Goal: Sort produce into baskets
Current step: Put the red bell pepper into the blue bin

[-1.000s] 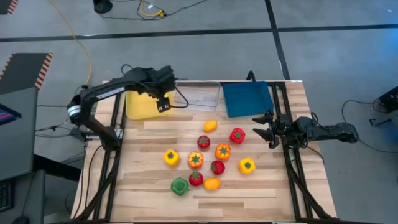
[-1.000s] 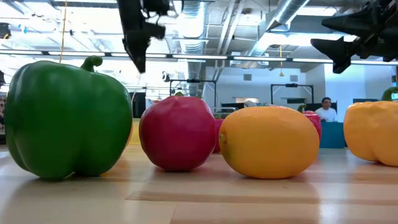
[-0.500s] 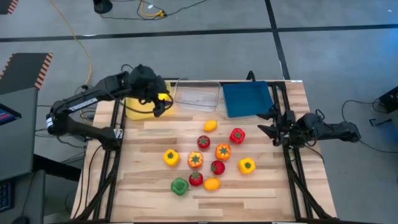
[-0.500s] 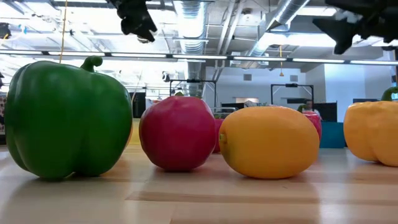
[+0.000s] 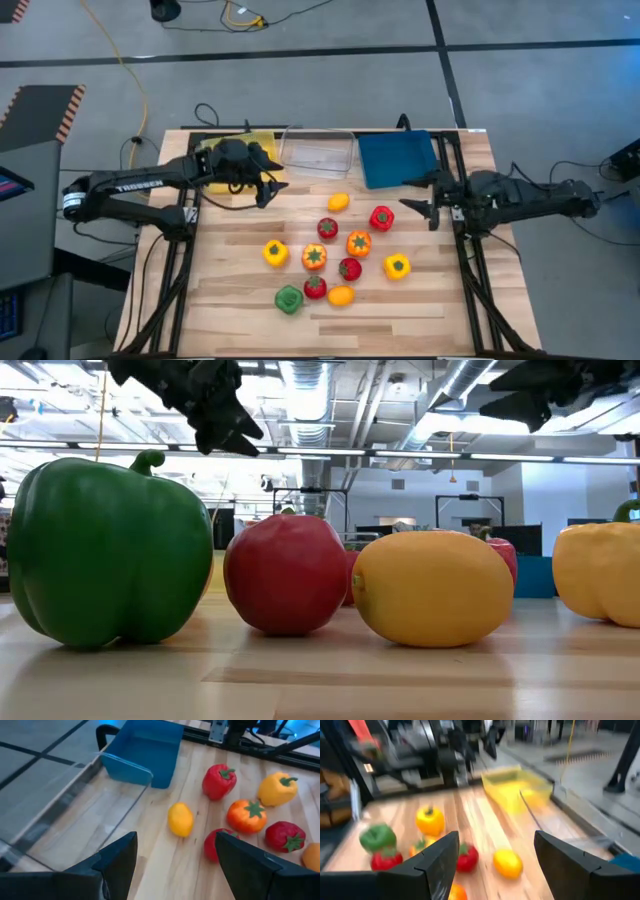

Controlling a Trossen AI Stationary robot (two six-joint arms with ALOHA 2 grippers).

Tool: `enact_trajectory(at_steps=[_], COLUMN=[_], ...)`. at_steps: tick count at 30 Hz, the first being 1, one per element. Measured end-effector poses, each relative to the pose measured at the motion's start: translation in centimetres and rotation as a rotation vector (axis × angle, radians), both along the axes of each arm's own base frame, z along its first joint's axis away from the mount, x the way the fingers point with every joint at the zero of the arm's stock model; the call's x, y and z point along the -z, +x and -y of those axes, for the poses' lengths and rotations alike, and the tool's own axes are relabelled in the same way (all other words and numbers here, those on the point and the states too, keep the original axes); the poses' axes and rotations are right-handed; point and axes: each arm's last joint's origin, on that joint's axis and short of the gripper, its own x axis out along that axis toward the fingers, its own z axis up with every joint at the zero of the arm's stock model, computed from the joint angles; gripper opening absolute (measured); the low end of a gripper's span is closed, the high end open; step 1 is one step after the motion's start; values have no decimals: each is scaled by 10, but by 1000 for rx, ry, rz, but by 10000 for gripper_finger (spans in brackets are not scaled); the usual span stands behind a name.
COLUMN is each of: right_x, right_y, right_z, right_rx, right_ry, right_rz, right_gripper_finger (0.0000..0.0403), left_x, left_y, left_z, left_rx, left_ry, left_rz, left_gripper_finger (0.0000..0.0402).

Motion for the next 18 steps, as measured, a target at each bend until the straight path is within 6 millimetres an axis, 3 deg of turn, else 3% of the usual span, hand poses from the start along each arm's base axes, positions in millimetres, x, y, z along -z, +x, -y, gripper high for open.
enact_trajectory(at_steps=[5,18], right_x=[-6,-9], right_y=[21,74], right_z=[-1,-2], right_rx=[10,97], right_ry=[14,117], right_rz=[-193,-540], right_gripper_finger=[286,286], left_x=[12,13], left_y=[1,3], left_z=[6,12], left_rx=[20,46], left_ry=[-11,-9], left_rz=[4,6], left_gripper_finger=[254,254])
